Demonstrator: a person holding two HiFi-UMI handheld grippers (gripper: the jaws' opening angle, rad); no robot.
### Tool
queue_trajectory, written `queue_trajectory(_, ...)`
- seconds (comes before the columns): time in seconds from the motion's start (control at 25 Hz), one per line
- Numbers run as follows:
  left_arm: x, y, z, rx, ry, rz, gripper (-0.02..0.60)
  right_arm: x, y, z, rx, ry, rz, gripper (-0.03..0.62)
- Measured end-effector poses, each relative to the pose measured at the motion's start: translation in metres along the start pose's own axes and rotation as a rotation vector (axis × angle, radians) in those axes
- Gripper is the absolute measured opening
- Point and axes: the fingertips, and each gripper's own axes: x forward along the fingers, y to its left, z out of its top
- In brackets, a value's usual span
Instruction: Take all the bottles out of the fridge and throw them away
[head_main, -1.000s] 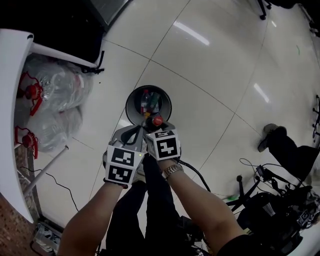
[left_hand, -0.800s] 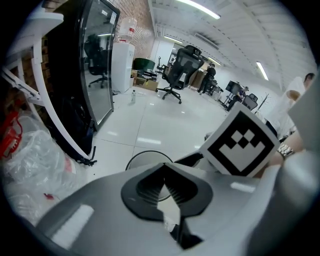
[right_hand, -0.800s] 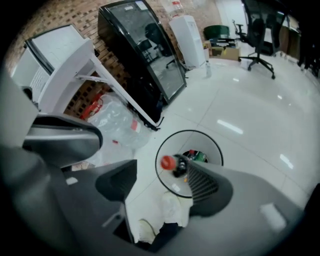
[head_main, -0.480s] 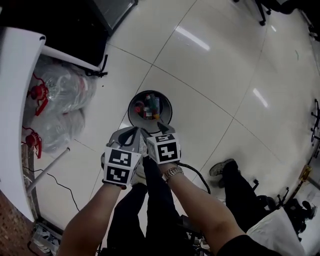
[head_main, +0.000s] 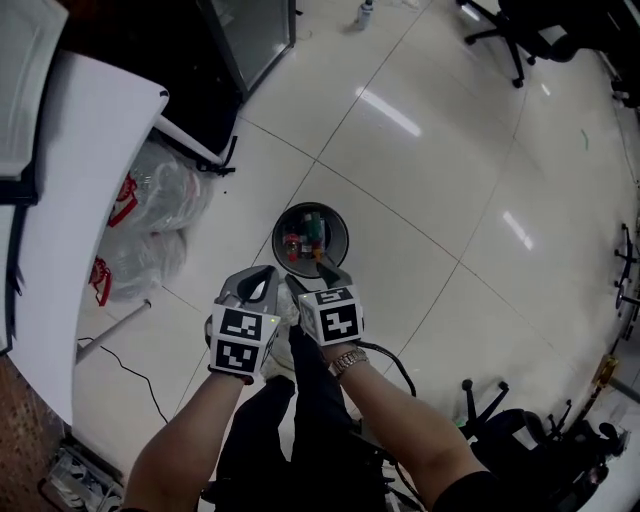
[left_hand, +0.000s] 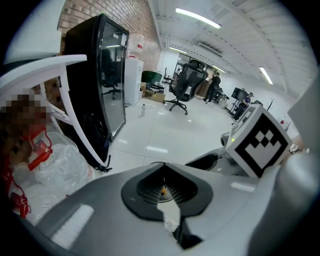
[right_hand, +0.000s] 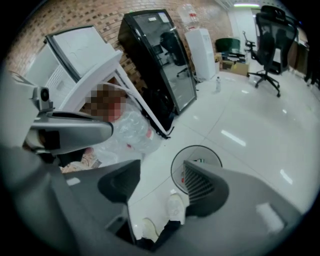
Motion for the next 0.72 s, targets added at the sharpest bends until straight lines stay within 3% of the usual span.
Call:
queue_trajectory(0.4, -0.136, 0.018, 0.046, -0.060, -0.170, 0.144, 0.003, -0.091, 0.110, 0.073, -0.235, -0.101, 0.121, 0.255)
queue_trajectory(0.72, -0.264, 0.052, 0.066, -0.168, -0.371, 0.364, 0.003, -0.150, 0.240, 0.136, -0.523, -0.194, 0.307, 0.252)
